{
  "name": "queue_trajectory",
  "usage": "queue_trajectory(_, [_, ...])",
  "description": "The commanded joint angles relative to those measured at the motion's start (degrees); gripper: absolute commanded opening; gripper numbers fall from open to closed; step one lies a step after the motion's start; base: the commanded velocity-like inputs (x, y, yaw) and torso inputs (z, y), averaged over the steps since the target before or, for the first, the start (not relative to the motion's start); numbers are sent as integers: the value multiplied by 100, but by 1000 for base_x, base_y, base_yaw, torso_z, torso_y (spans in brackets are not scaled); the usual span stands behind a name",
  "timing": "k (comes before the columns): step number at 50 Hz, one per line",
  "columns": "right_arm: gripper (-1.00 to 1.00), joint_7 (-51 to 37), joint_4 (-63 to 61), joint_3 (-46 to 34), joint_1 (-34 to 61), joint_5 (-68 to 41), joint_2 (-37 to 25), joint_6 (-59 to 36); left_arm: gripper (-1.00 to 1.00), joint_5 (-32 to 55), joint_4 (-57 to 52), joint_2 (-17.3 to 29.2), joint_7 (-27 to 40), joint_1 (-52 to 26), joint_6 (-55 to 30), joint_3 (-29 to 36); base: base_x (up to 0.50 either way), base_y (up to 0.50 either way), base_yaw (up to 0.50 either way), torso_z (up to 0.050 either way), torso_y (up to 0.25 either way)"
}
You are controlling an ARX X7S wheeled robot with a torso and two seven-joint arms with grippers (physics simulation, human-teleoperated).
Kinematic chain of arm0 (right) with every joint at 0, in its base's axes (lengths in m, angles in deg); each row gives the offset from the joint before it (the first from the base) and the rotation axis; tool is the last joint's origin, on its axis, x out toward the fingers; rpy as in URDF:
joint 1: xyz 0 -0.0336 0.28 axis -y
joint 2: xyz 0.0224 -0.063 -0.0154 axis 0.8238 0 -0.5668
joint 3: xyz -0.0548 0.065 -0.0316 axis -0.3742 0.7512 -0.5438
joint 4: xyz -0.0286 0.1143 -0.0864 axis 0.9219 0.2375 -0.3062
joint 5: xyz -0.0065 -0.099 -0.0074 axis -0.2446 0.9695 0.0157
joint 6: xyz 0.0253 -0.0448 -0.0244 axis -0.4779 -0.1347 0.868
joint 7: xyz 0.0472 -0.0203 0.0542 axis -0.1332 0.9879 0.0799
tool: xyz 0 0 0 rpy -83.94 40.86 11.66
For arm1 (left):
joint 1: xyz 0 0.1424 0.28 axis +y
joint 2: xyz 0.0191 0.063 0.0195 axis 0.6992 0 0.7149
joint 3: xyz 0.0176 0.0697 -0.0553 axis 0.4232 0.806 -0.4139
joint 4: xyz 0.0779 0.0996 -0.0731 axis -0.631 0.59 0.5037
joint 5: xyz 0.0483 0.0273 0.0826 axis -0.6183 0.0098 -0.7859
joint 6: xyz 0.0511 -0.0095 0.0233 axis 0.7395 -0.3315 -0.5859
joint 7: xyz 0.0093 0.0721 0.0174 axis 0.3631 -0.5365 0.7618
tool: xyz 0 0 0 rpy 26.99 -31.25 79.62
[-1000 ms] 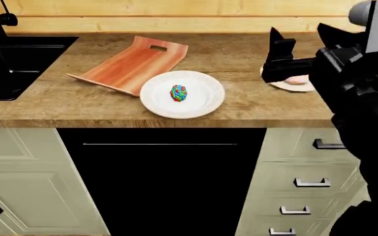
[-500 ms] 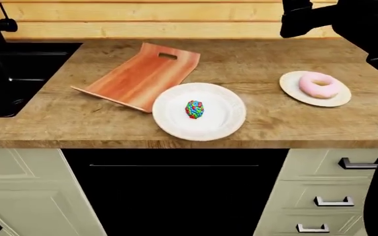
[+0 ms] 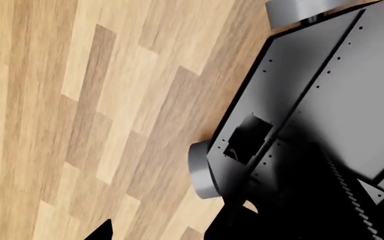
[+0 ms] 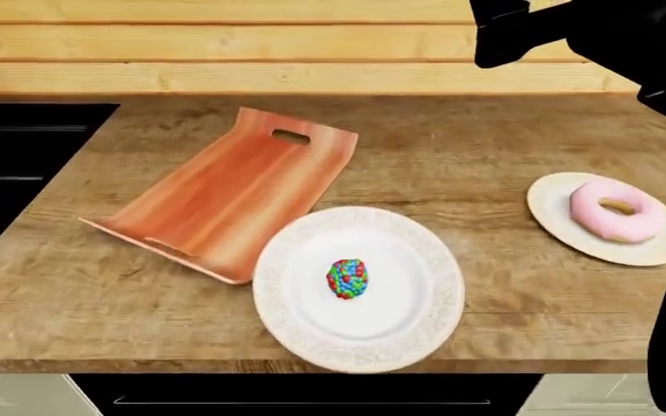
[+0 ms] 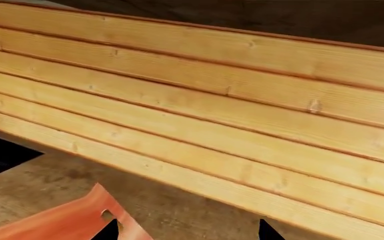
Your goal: Move the dessert items from the plate to the tray.
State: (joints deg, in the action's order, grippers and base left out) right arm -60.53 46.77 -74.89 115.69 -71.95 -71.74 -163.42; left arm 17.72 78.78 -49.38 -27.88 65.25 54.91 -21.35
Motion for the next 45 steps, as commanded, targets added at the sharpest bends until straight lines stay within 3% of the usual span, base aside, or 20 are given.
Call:
queue_trajectory(1, [100,36,25,-12,-44,-81,25,17,100,-42,31,-87,-97,32,-61,-82,500,-348,0,0,0])
queue_trajectory(9, [100,28,47,82,-96,-151,75,25,100,-59,31,-111,-127,68,-33,-91,500,-297,0,0,2])
queue_trajectory(28, [100,-94,122,-343,-271,160,-12,657,100,-103,31,-83,-100,121,15,-31,25,54,0,0,0])
queue_trajectory(34, [100,-445,511,-15,-157,189,245,262,100,-78,31,-74,-109,132,24,-44,0,0,0,0,0])
queue_trajectory(39, [100,-200,284,-572,-364,317,4,786,100,-71,31,-64,-92,145,33,-59,0,0,0,0,0])
queue_trajectory(45, [100,-158,272,-365,-402,162,51,706,100,-75,31,-67,-100,146,51,-60,453,-264,0,0,0])
